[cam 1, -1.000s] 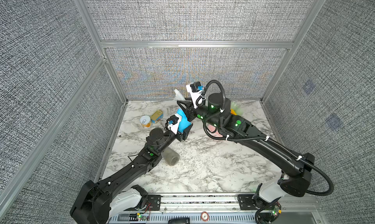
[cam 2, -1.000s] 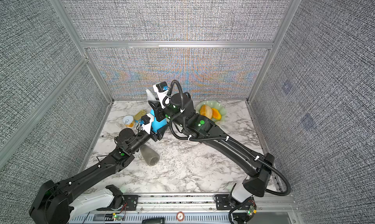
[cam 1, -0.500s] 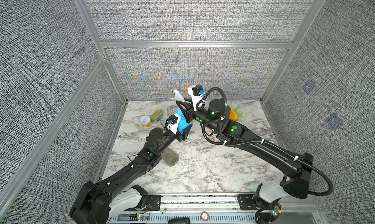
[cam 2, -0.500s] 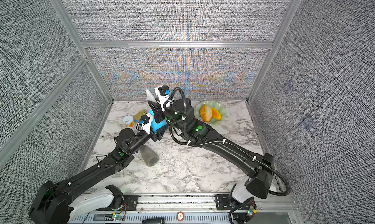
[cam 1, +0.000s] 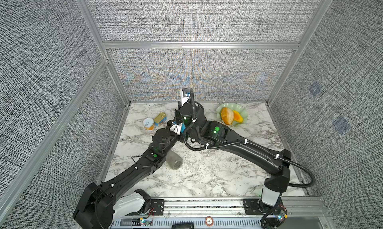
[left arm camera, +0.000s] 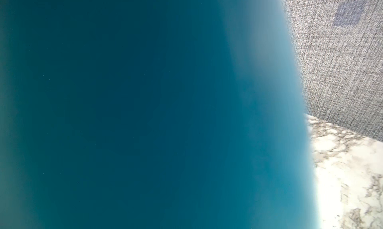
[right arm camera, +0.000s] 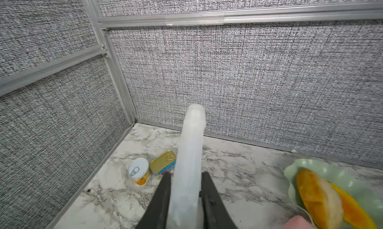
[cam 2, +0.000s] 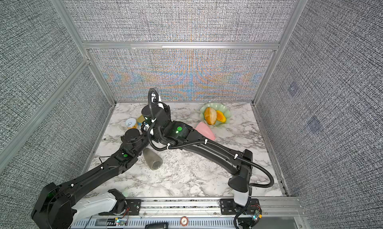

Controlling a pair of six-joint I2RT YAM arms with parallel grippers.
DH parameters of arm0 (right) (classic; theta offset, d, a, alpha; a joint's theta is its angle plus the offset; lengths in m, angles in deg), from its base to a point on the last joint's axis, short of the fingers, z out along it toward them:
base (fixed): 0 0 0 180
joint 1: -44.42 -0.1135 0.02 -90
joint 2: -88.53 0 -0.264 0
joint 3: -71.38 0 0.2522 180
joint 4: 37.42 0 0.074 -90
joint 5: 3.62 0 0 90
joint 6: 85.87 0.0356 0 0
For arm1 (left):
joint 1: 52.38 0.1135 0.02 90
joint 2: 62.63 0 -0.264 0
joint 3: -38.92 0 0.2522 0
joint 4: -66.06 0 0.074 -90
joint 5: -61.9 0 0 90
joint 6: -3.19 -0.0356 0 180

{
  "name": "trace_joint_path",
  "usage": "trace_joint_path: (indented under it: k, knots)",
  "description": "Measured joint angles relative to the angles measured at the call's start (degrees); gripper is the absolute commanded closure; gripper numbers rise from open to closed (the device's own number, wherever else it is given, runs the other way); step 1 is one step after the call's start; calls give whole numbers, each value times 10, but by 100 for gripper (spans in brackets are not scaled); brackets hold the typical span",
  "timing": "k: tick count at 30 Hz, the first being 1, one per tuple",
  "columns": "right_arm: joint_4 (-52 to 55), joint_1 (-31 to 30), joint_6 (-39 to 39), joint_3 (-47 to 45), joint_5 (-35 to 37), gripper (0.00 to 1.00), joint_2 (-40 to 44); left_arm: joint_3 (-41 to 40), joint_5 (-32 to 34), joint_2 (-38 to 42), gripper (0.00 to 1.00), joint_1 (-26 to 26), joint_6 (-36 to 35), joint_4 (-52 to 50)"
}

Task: Attach spray nozzles to spray bottles
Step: Screw the spray nozzle on the spray bottle.

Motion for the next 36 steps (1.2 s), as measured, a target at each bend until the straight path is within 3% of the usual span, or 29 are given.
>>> trace_joint_path:
  k: [14, 36]
  knots:
    - [45, -21, 43, 70, 37, 75, -38, -37, 50, -3, 33, 0, -30, 81]
    - [47, -65, -17, 37, 35, 42, 9, -37, 14, -10, 33, 11, -45, 141]
